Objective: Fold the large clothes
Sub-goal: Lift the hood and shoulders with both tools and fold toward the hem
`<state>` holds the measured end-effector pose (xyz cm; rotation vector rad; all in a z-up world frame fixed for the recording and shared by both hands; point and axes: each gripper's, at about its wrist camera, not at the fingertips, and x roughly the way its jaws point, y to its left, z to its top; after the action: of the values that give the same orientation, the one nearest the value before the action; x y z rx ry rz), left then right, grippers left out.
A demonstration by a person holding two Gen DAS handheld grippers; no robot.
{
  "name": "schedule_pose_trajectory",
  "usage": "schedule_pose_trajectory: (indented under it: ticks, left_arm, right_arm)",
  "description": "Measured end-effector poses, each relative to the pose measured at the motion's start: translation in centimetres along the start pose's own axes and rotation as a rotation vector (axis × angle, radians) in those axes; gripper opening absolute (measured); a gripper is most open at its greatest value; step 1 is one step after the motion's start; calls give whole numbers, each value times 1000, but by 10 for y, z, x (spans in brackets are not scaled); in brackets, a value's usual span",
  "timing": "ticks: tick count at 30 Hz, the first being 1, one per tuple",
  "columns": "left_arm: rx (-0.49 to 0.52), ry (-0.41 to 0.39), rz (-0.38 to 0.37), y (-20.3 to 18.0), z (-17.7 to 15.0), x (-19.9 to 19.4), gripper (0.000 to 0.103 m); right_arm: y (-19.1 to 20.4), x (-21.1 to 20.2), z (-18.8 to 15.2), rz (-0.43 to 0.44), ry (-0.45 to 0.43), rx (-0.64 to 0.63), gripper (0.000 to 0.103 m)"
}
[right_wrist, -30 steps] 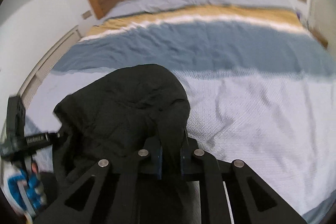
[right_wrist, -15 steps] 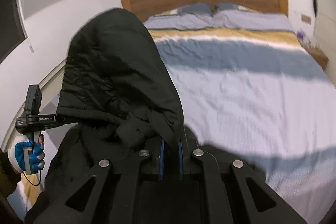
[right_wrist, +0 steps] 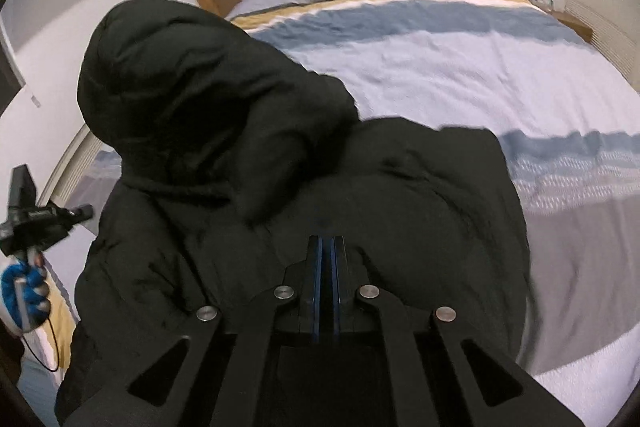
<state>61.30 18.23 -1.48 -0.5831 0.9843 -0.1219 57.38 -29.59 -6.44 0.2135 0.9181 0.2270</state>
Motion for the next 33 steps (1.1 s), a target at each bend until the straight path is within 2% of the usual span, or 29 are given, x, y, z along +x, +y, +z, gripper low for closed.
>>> schedule_pose_trajectory:
  ticks: [1, 2, 4, 6, 8, 10, 12, 14, 16, 18, 22, 25, 29, 33]
  left_arm:
    - [4, -7, 2, 2, -1, -9, 3]
    - [12, -17, 7, -2, 9, -11, 3]
    - [30, -29, -2, -8, 30, -13, 3]
    - [40, -43, -21, -20, 56, -5, 3]
    - [54, -71, -41, -42, 90, 6, 3]
    - [53, -70, -93, -64, 115, 20, 3]
    - [77, -73, -107, -84, 136, 34, 3]
    - [106, -39, -127, -105, 151, 56, 3]
    - [125, 2, -139, -120, 157, 78, 3]
    - [150, 42, -150, -130, 153, 96, 3]
    - [196, 135, -206, -137, 122, 114, 3]
    - [261, 233, -240, -134, 74, 110, 3]
    - [340, 347, -214, -125, 6, 106, 3]
    - [403, 379, -150, -117, -50, 107, 1]
  right_arm:
    - [-1, -3, 1, -5, -8, 3, 5]
    - [-1, -9, 4, -11, -21, -2, 8]
    - [1, -20, 22, -21, -61, -17, 9]
    - [7, -23, 59, -14, -110, -38, 17]
    - [20, -21, 102, 1, -159, -63, 46]
    - [35, -16, 139, 22, -198, -79, 48]
    - [50, -5, 175, 57, -210, -91, 51]
    - [67, 11, 204, 71, -205, -106, 54]
    - [82, 37, 225, 90, -163, -124, 55]
    - [94, 60, 232, 98, -119, -144, 55]
    - [100, 84, 211, 159, -41, -147, 55]
    - [103, 83, 178, 200, 23, -201, 55]
    - [98, 73, 116, 248, 119, -261, 55]
    - [96, 68, 64, 212, 192, -337, 55]
